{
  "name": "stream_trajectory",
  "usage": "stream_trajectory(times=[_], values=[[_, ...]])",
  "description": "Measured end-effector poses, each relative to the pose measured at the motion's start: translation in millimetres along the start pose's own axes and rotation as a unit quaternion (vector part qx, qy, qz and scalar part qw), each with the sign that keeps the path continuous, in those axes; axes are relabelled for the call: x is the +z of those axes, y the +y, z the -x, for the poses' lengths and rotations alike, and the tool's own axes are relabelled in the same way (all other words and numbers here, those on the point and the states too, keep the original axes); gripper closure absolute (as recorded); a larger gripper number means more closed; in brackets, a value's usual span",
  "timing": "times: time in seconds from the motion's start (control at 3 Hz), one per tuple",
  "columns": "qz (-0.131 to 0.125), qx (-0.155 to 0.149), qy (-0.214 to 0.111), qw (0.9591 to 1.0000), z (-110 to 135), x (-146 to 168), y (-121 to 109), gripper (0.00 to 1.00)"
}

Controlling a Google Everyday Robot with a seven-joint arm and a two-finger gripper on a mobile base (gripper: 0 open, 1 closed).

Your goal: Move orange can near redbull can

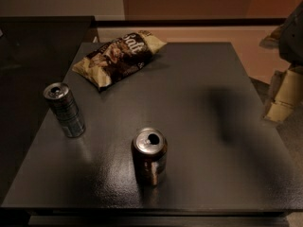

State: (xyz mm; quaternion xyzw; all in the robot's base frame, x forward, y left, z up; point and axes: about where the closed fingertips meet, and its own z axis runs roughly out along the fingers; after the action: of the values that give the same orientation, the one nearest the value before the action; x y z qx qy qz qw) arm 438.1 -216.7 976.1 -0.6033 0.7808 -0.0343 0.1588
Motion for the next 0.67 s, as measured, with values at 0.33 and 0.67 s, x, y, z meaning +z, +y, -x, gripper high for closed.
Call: stream_trajectory(times=[0.33,0.67], values=[[0.0,0.0,0.0,1.0,0.0,0.0,0.0,0.0],[0.0,-0.012,-0.01,0.9999,7.5,0.5,3.6,0.0]])
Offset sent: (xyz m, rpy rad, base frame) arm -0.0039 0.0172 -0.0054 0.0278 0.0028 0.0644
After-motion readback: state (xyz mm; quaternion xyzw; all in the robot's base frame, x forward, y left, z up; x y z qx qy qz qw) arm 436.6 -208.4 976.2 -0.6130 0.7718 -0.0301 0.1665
